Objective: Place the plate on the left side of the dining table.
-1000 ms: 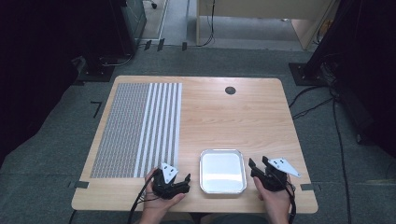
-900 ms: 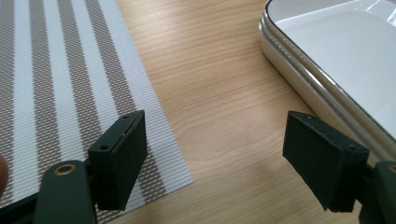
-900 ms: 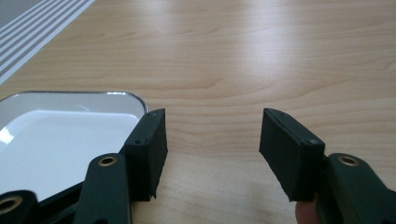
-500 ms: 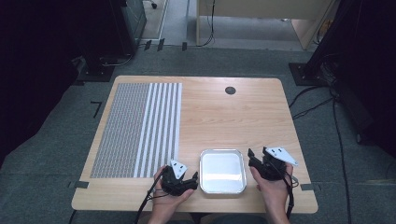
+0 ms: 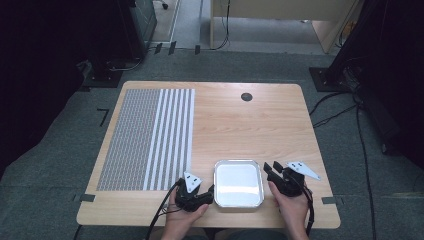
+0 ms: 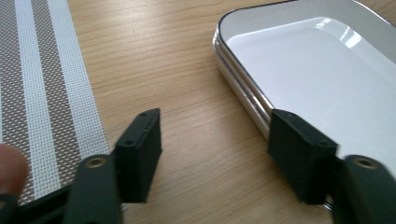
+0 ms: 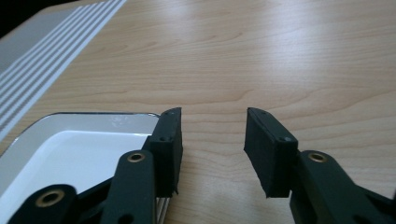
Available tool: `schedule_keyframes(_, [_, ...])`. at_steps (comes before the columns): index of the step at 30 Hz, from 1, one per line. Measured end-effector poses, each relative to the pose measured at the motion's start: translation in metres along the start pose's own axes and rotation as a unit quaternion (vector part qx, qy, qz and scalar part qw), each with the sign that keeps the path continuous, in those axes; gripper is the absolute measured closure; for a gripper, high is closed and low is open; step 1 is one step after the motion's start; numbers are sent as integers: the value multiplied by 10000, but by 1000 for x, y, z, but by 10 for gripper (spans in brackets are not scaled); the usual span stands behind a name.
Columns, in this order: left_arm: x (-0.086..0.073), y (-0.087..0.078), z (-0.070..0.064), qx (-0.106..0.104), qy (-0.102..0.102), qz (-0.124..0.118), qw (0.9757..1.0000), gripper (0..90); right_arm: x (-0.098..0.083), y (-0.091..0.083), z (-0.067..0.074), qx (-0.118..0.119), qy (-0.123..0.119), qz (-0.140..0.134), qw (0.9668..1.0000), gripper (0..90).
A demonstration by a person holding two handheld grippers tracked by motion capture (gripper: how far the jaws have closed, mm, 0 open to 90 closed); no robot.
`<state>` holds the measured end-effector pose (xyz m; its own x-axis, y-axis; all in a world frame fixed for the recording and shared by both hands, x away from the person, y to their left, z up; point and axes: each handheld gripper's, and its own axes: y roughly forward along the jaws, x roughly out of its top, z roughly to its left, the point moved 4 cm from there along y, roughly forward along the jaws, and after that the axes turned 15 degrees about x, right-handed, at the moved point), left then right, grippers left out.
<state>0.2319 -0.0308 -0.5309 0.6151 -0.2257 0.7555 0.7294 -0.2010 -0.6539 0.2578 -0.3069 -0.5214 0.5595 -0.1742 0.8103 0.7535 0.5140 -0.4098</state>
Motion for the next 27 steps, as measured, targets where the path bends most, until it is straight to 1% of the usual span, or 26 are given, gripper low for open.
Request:
schedule_keyframes(2, [1,-3,0,-65,-81,-50,9999,407,-3,1,-1,96,71,71,9999,623])
schedule_keyframes(3, [1,-5,0,-128,-135,-65,9998,422,-4,2,-1,111,84,113,9998,623])
schedule_keyframes(4, [2,-6,0,-181,-190,-87,9996,447,-4,3,-1,159,91,148,9997,642])
schedule_keyframes(5, [4,-8,1,-199,-246,-126,9994,447,-4,3,-1,159,91,148,9997,642])
schedule_keyframes(6, [5,-11,1,-220,-300,-172,9992,478,-5,2,0,276,107,108,9995,710])
schedule_keyframes(7, [6,-12,1,-259,-348,-193,9989,493,-4,2,1,370,189,109,9991,734])
schedule_keyframes(8, [7,-14,1,-318,-365,-218,9986,493,-4,2,1,370,189,109,9991,734])
schedule_keyframes(9, [7,-16,-1,-388,-343,-236,9984,513,-4,3,1,537,335,112,9979,748])
schedule_keyframes(10, [7,-16,-3,-445,-316,-240,9982,554,-5,4,2,834,679,105,9941,786])
schedule_keyframes(11, [7,-17,-4,-490,-291,-231,9981,554,-5,4,2,834,679,105,9941,786])
schedule_keyframes(12, [6,-16,-7,-552,-257,-206,9979,567,-5,5,2,889,747,118,9932,798])
schedule_keyframes(13, [5,-16,-8,-592,-217,-182,9978,590,-6,8,2,985,893,130,9910,824])
schedule_keyframes(14, [5,-16,-9,-603,-187,-156,9979,590,-6,8,2,985,893,130,9910,824])
schedule_keyframes(18, [2,-13,-12,-625,-68,-60,9980,642,-7,10,1,1002,1053,179,9892,854])
schedule_keyframes(19, [1,-12,-13,-630,-49,-39,9980,642,-7,10,1,1002,1053,179,9892,854])
schedule_keyframes(23, [-1,-11,-17,-642,70,-2,9979,653,-7,10,0,1056,1201,168,9870,852])
schedule_keyframes(24, [-1,-11,-18,-649,115,14,9978,662,-8,11,0,1064,1248,223,9862,849])
schedule_keyframes(27, [-3,-10,-22,-623,238,27,9978,668,-9,11,0,1061,1277,208,9859,849])
